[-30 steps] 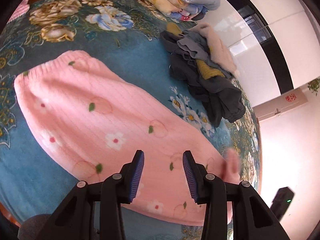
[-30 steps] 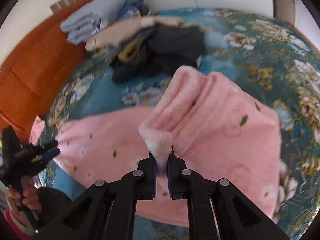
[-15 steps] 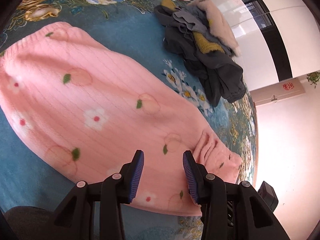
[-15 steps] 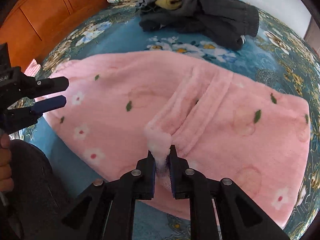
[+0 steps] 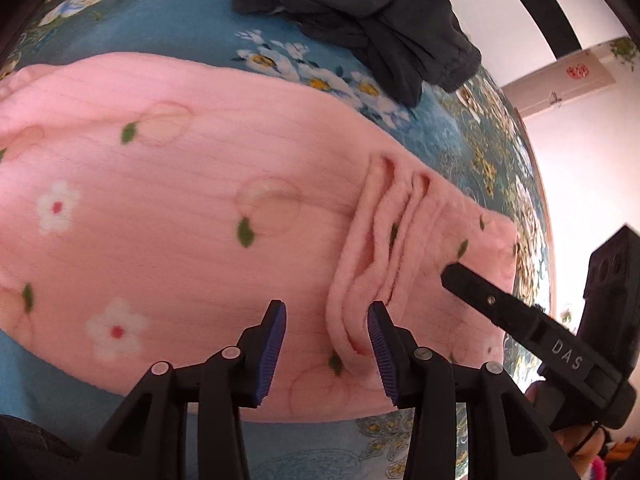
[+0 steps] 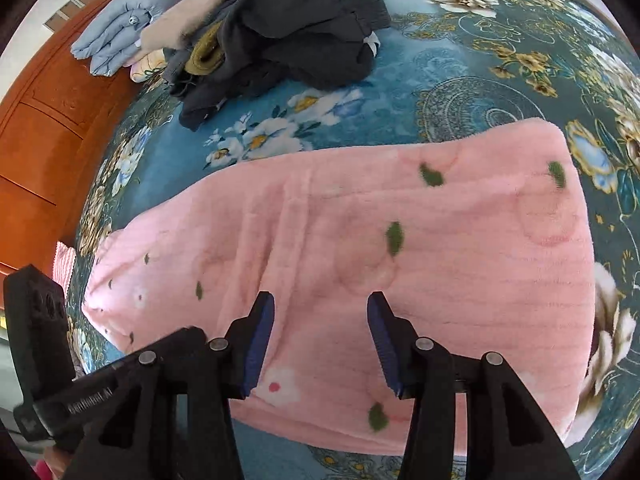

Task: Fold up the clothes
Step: 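Pinch the folded pink garment's middle with the right gripper while the left gripper smooths the fold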

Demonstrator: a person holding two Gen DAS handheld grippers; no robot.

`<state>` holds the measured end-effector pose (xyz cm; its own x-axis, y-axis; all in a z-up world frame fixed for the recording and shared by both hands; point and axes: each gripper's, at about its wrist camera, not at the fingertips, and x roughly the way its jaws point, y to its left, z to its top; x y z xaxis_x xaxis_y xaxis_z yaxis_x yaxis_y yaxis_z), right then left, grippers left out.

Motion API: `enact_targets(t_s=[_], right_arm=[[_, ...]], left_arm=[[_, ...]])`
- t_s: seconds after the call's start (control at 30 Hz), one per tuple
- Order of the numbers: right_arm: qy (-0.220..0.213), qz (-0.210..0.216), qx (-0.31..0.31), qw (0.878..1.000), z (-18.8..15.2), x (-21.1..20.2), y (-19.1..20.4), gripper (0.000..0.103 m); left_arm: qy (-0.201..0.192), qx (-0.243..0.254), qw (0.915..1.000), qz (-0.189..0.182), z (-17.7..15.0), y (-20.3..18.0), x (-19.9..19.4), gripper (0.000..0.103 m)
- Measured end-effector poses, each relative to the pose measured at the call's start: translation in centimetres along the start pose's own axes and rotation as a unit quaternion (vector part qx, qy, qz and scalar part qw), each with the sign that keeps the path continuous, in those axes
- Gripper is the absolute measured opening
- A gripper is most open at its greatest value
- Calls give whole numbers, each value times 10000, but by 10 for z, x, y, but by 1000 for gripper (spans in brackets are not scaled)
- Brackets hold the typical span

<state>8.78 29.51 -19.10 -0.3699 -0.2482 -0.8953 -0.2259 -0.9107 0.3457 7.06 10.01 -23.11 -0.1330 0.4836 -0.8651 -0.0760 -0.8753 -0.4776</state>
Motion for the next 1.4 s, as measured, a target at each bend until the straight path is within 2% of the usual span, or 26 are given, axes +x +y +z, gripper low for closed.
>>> enact_targets(t_s=[0.07, 0.2, 0.37, 0.43, 0.47, 0.53, 0.6, 0.7, 0.87, 0.97, 1.07, 1.17, 1.23, 1.4], right_arm=[[33, 23, -105, 9999, 5, 6, 10, 50], [205, -168, -85, 9996, 19, 22, 25, 50], [665, -778, 7, 9947, 26, 55, 33, 50], [708, -913, -35, 9933, 25, 60, 34, 50], [725, -978, -54, 9925, 25, 61, 34, 49], [715, -1074, -64, 9916, 24, 59, 32, 38], [697, -1022, 58, 9923, 24, 55, 25, 17], [617, -538, 383, 9959, 24, 38, 16, 8], [444, 76, 224, 9987, 25, 11, 36, 8], [545, 317, 213, 9978, 26, 17, 49, 8], [705, 279, 76, 9971, 24, 36, 62, 8], [650, 137, 560, 9962, 24, 38, 44, 8], [531, 173, 745, 9957, 27, 27, 33, 8], [255, 264, 251, 9990, 40, -1, 39, 8]], left_arm=[[181, -41, 9995, 260, -2, 4, 8, 44], [226, -288, 9993, 47, -3, 16, 8, 43], [261, -592, 9976, -241, -3, 32, 7, 43], [276, -714, 9964, -356, -3, 38, 6, 43], [283, -774, 9957, -414, -3, 41, 6, 42], [281, -830, 9950, -487, -3, 44, 4, 42], [271, -875, 9942, -555, -3, 46, 1, 42], [211, -954, 9929, -683, -4, 49, -4, 42], [77, -1114, 9897, -898, -6, 56, -16, 42], [-16, -1231, 9872, -1012, -6, 62, -22, 42], [-83, -1471, 9827, -1122, -5, 70, -24, 43], [-141, -1665, 9784, -1216, -3, 74, -24, 43], [-141, -1537, 9789, -1341, -2, 69, -25, 43], [-129, -1151, 9792, -1668, 2, 54, -27, 44]])
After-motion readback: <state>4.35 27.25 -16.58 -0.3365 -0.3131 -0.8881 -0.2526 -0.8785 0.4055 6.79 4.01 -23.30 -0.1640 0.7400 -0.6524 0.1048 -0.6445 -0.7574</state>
